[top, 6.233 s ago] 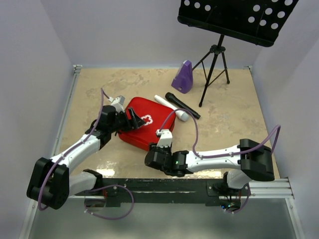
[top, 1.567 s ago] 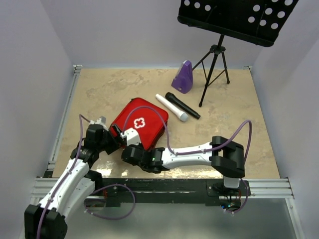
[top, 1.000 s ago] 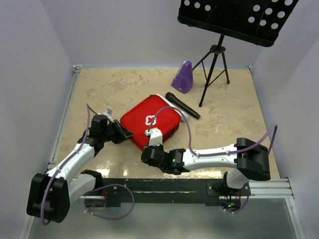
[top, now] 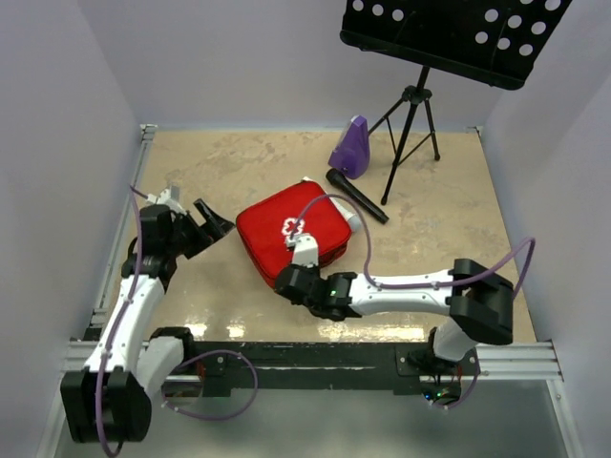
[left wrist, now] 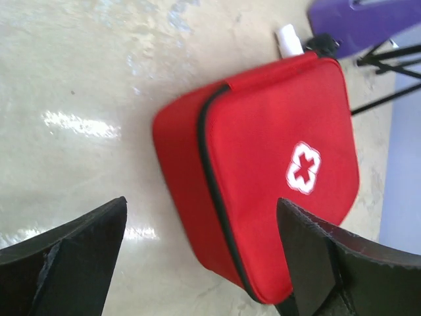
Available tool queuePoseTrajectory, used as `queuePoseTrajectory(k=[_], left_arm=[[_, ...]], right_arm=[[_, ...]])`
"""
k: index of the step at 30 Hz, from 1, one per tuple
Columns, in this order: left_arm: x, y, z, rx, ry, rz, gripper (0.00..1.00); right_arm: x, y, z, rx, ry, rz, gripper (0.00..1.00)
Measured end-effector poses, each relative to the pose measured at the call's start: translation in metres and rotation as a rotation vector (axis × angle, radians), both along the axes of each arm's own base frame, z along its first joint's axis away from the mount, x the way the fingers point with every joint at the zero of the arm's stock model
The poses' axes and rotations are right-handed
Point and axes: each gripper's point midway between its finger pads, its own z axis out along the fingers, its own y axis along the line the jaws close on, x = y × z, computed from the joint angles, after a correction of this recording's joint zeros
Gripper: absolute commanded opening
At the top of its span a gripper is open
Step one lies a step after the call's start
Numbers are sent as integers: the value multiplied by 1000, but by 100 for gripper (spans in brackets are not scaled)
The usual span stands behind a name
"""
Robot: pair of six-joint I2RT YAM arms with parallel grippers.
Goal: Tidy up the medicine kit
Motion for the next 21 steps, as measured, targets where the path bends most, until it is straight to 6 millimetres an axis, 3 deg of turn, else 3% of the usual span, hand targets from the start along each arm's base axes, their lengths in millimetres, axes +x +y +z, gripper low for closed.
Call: queuePoseTrajectory(k=[3,7,10,12,16,21], left_arm=[[-22,-10,8,-3,-48,-31,100],[-47,-10,-5,8,-2,-12,100],[-54,-7,-9,21,23,12,100],[-55,-6,-13,23,43,20,100],[-56,-11,-28,-7,95,9,98],[-67,-33,-57,-76,163,-52,83]], right_arm=[[-6,29,3,-54,-35,72,0],[-10,81,12,-83,-78,172,0],[-7,120,16,-92,-107,226,0],[-4,135,17,-91,-119,242,0],[-6,136,13,-101,-113,260,0],[-11,116,4,-87,-90,244,0]])
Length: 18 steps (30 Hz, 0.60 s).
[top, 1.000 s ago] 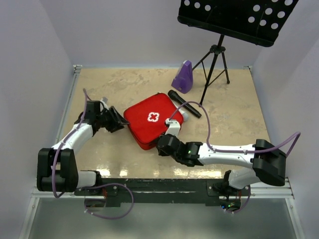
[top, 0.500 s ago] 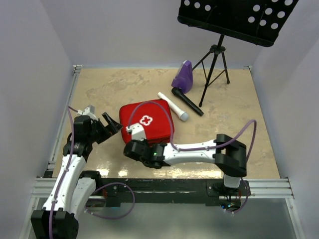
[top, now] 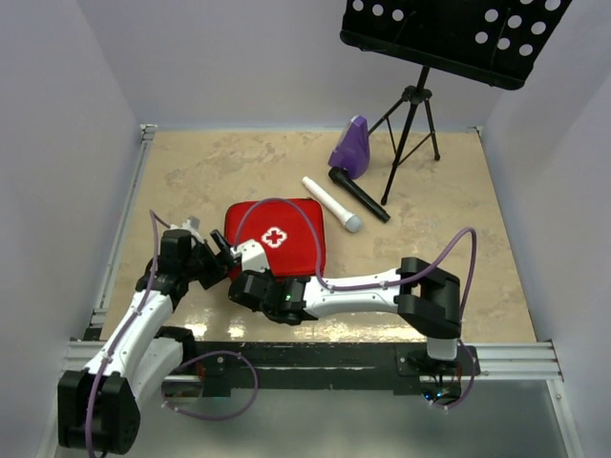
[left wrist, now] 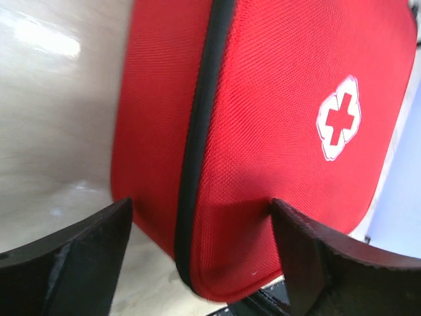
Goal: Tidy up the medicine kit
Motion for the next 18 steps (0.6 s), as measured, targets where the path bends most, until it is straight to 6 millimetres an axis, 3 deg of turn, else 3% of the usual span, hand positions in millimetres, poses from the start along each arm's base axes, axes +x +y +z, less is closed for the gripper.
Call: queuePoseTrajectory(k=[5,13,14,18], left_arm=[[0,-26,-7,-41,14,-64,54],[24,-25,3,-3,-37,-44,4],[28,-26,4,3,-33,-48,0],[39,-33,3,-5,-14,-83,0]], right_arm=[[-1,-16,-7,-13,11,-24,0],[7,-32,-6,-18,6,-74,0],[8,-35,-5,-15,4,-82,0],[13,-56,1,15,6,-137,0]])
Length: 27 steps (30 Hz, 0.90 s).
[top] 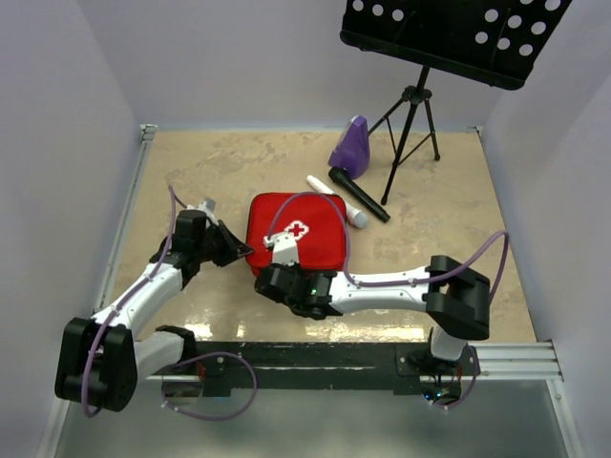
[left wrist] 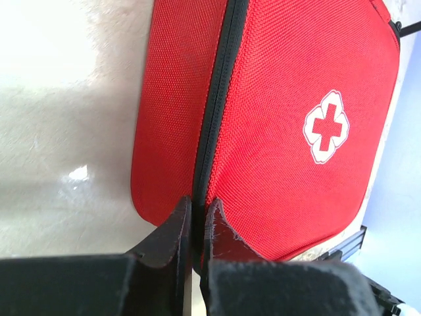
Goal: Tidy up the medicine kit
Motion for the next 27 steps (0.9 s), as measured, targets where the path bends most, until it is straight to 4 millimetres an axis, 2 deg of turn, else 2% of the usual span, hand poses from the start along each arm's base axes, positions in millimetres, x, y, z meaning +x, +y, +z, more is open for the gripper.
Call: queuePoseTrajectory(k=[6,11,15,18,19,20,22,23,27], left_arm=[[11,-4,0,-14,-10,-19,0],[20,11,-1,-28,-17,-4,0],[31,37,0,-21,-20,33,0],[35,42,0,-28,-9,29,0],[36,43,0,-31,-6,25,9],[39,44,0,-35,-2,22,23],[44,45,1,-41,10,14,57],[48,47,1,-37,16,17,68],[62,77,8,58,-2,124,96]], right_arm=[[7,-47,0,33,30,-93,0],[7,-82,1,43,58,-155,0],[7,-97,-2,63,81,-190,0],[8,-96,-3,99,91,-199,0],[7,-94,-3,111,95,-196,0],[7,-91,-3,123,97,-191,0],[6,-87,-2,137,97,-181,0],[4,-85,-2,138,95,-171,0],[-15,-69,-10,66,89,-97,0]])
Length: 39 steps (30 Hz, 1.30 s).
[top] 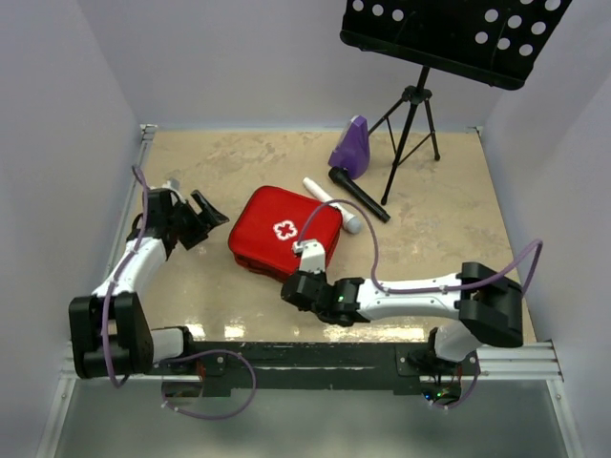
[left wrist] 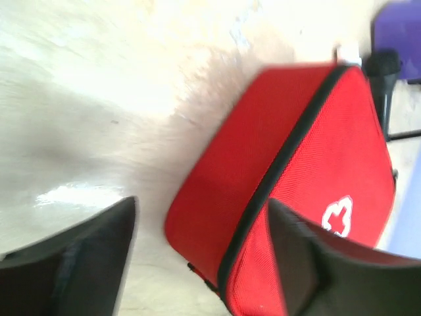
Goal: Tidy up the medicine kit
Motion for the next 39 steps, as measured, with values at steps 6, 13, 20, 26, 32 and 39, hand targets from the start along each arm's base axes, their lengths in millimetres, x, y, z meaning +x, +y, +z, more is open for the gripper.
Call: queuePoseTrajectory(k=[6,13,20,26,32,39], left_arm=[[-14,15,55,68,-152,73,100],[-60,-13,55,33,-209,24,100],[-92,-54,11,-31,-65,-81,93],[-81,-64,-12,-30,1,-103,60],[-70,-79,-17,-77,6,-149,46],[-61,-91,-18,-113,50,-182,43]], right_arm=[[-8,40,-8,-85,-18,113,0],[12,117,2,-118,-83,218,0],[15,136,6,-132,-105,269,0],[13,129,10,-125,-101,271,0],[8,106,16,-93,-92,246,0],[3,70,12,-39,-70,182,0]])
